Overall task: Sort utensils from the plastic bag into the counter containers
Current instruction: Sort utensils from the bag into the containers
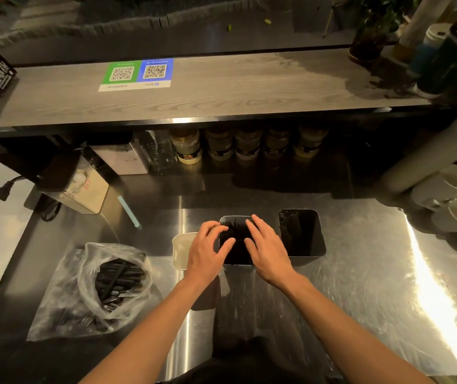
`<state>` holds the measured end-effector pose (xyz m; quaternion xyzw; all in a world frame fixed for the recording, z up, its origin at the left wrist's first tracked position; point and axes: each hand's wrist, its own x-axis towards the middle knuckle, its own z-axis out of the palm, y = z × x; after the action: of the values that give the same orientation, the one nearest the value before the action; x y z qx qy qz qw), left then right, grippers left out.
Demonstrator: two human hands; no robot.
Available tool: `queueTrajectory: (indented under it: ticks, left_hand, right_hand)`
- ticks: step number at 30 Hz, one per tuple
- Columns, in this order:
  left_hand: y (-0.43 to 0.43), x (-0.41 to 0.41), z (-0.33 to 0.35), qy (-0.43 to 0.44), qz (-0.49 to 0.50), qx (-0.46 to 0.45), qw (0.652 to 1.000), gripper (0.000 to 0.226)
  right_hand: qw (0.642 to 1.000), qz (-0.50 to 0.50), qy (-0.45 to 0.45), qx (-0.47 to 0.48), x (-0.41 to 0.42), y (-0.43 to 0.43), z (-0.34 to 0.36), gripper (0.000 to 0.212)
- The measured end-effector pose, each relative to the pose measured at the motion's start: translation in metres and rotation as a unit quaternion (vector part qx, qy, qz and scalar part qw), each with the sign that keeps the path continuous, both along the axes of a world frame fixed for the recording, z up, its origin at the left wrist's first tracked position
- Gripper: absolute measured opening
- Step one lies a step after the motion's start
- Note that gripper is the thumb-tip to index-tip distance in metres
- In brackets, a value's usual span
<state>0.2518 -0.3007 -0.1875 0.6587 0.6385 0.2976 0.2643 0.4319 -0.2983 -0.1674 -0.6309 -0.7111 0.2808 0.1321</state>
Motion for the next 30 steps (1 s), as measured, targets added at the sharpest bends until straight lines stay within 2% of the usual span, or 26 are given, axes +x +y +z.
queueTrajectory:
  ticks: [6, 9, 19, 25, 28, 30]
  left_hand:
    - [-0.001, 0.007, 0.000, 0.018, -0.004, 0.016, 1.000, 0.049]
    - [-0.004, 0.008, -0.001, 0.018, -0.010, 0.032, 0.999, 0.041]
    - [0.002, 0.011, 0.007, -0.015, -0.031, 0.062, 0.997, 0.022]
    - [0.002, 0.006, 0.006, -0.007, -0.021, 0.029, 0.999, 0.030]
    - [0.002, 0.004, 0.004, 0.042, -0.023, 0.024, 0.999, 0.031]
    - [0.003, 0.004, 0.005, 0.049, -0.021, 0.011, 0.999, 0.028]
  right_hand:
    - [0.997, 0.019, 0.001, 0.074, 0.004, 0.005, 0.002, 0.040]
    - [0.998, 0.024, 0.004, 0.056, 0.004, 0.005, 0.003, 0.037]
    - [0.995, -0.008, 0.036, 0.088, 0.001, 0.000, 0.005, 0.035]
    - [0.998, -0.013, -0.016, 0.063, 0.001, 0.002, 0.012, 0.039]
    - [0.998, 0.018, -0.046, 0.045, -0.003, 0.005, 0.016, 0.049]
    - [0.996, 0.047, -0.067, 0.038, -0.006, 0.007, 0.019, 0.045]
